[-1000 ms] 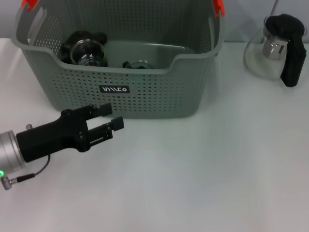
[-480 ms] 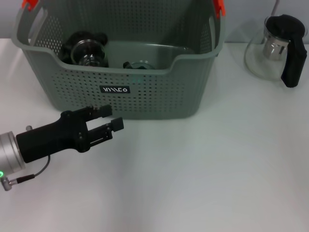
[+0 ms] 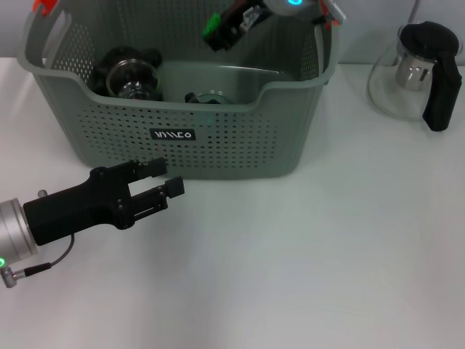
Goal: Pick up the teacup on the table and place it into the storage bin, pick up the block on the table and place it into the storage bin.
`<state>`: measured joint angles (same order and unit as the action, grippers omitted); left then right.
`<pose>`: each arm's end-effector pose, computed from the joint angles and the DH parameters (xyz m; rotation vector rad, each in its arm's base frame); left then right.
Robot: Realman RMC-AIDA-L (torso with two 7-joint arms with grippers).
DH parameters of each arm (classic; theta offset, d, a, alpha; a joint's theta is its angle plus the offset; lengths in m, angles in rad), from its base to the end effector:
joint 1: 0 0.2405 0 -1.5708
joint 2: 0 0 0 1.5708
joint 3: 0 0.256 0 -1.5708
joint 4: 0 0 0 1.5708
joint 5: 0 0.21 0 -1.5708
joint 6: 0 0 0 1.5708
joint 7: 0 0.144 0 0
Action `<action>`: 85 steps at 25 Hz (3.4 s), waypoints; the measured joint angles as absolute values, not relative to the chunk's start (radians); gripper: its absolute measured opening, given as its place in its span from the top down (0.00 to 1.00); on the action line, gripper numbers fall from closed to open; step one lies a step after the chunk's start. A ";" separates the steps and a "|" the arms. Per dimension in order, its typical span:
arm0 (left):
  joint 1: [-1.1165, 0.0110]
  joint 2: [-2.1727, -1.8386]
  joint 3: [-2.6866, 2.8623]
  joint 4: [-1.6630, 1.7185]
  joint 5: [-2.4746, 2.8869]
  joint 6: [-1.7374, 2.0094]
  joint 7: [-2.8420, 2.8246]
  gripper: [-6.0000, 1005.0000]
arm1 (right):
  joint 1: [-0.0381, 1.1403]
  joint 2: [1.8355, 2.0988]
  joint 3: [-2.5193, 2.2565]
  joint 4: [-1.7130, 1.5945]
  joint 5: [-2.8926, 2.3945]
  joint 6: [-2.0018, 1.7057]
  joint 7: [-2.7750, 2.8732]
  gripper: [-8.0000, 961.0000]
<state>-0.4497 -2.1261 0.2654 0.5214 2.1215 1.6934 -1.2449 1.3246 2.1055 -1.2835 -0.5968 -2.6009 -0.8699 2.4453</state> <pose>-0.2965 0.2826 -0.0038 -2.4752 -0.8105 -1.0046 0.0125 0.4784 -0.0689 -2.5299 0.3556 -0.1673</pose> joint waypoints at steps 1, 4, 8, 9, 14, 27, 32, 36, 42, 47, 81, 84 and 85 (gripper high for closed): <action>-0.450 -2.126 0.265 0.520 2.121 1.691 -1.244 0.42 | 1.323 2.106 -1.295 -0.593 -2.594 -0.872 2.444 0.55; -0.452 -2.126 0.267 0.515 2.121 1.680 -1.244 0.42 | 1.322 2.107 -1.319 -0.584 -2.587 -0.874 2.441 0.55; -0.453 -2.126 0.269 0.514 2.121 1.676 -1.244 0.42 | 1.322 2.108 -1.322 -0.582 -2.587 -0.875 2.446 0.55; -0.453 -2.126 0.268 0.514 2.121 1.675 -1.244 0.42 | 1.322 2.108 -1.320 -0.586 -2.587 -0.876 2.447 0.55; -0.449 -2.126 0.265 0.514 2.121 1.677 -1.244 0.42 | 1.274 2.103 -1.314 -0.672 -2.528 -0.880 2.419 0.37; -0.445 -2.110 0.266 0.523 2.118 1.788 -1.203 0.42 | 0.384 2.097 -1.229 -1.210 -1.190 -1.287 1.427 0.19; -0.445 -2.099 0.332 0.580 2.124 1.946 -1.141 0.42 | 0.285 2.095 -1.081 -0.974 -1.097 -1.699 1.228 0.19; -0.445 -2.095 0.395 0.613 2.131 1.955 -1.139 0.41 | 0.235 2.099 -1.029 -0.888 -1.322 -1.738 1.091 0.19; -0.444 -2.101 0.433 0.616 2.199 1.925 -1.056 0.41 | 0.266 2.100 -1.034 -0.740 -1.557 -1.629 1.070 0.19; -0.426 -2.113 0.456 0.605 2.201 1.916 -0.931 0.41 | 0.323 2.100 -1.038 -0.654 -1.643 -1.584 1.059 0.19; -0.430 -2.117 0.472 0.605 2.227 1.907 -0.903 0.41 | 0.437 2.100 -1.044 -0.480 -1.701 -1.516 1.020 0.19; -0.430 -2.117 0.472 0.606 2.227 1.907 -0.903 0.41 | 0.437 2.100 -1.041 -0.480 -1.702 -1.515 1.020 0.19; -0.430 -2.117 0.472 0.606 2.227 1.907 -0.903 0.41 | 0.437 2.099 -1.040 -0.480 -1.703 -1.515 1.020 0.19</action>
<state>-0.4303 -2.1169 0.4721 0.6058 2.2273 1.9066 -0.9035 0.4372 2.0992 -1.0401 -0.4801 -1.7025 -1.5154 1.0201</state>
